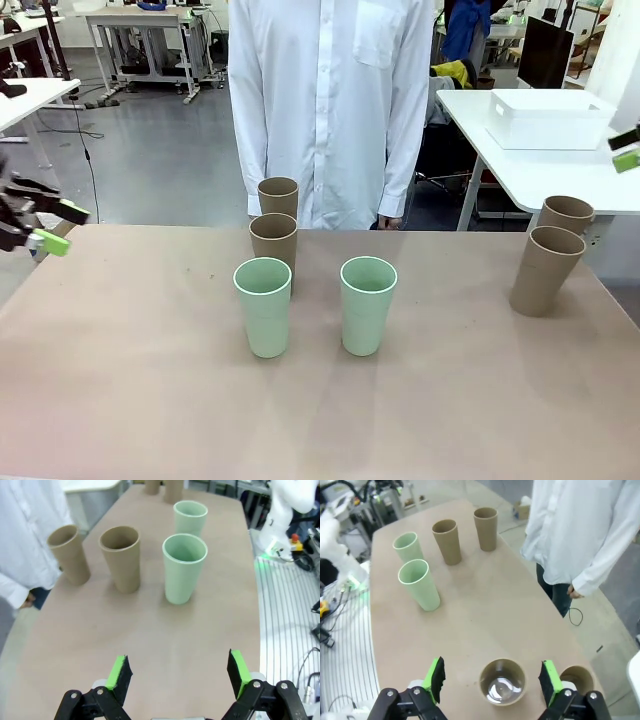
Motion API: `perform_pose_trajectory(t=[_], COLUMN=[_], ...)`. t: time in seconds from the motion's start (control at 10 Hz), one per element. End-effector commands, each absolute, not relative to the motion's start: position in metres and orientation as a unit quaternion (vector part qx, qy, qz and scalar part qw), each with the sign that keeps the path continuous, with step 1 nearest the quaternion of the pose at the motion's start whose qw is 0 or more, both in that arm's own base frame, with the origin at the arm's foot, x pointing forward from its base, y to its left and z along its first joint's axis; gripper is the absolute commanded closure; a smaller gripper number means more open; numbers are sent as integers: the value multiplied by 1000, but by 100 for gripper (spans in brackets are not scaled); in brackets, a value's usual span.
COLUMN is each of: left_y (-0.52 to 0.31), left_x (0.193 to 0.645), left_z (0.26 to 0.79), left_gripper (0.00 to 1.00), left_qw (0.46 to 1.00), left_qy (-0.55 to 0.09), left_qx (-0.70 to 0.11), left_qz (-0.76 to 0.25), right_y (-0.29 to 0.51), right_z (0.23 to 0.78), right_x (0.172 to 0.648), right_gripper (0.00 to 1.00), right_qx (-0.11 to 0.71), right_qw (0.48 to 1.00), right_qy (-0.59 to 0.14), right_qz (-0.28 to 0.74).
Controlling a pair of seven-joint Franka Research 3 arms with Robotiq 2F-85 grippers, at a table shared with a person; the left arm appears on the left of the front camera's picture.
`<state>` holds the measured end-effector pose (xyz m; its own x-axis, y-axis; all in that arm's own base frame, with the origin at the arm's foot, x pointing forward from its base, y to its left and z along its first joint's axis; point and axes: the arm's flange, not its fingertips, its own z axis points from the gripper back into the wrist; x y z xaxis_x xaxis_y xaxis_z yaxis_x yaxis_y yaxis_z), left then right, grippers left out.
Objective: Stack the cups and store them in the basket.
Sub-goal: Pick up two Reusable plastic cups , one in each hand.
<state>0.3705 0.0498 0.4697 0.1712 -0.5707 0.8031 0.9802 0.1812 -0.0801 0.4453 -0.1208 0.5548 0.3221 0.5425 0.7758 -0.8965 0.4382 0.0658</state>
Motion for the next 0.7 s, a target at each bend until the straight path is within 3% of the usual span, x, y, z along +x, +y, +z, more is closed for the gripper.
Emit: perform_pose_trajectory(t=[0.0, 0.4, 0.6], left_y=[27, -10, -11], left_x=[378, 386, 388], left_z=[452, 410, 414], left_gripper=[0, 0, 0], left_qw=[653, 564, 545], left_qy=[-345, -409, -424], left_qx=[-351, -428, -439], left_qz=[-575, -575, -574], right_y=[-176, -257, -257], right_z=[550, 485, 474], right_x=[499, 554, 540], right_gripper=[0, 0, 0], right_qx=[301, 359, 412], right_qw=[730, 681, 654], right_qy=[-346, -434, -460], right_qz=[508, 468, 437])
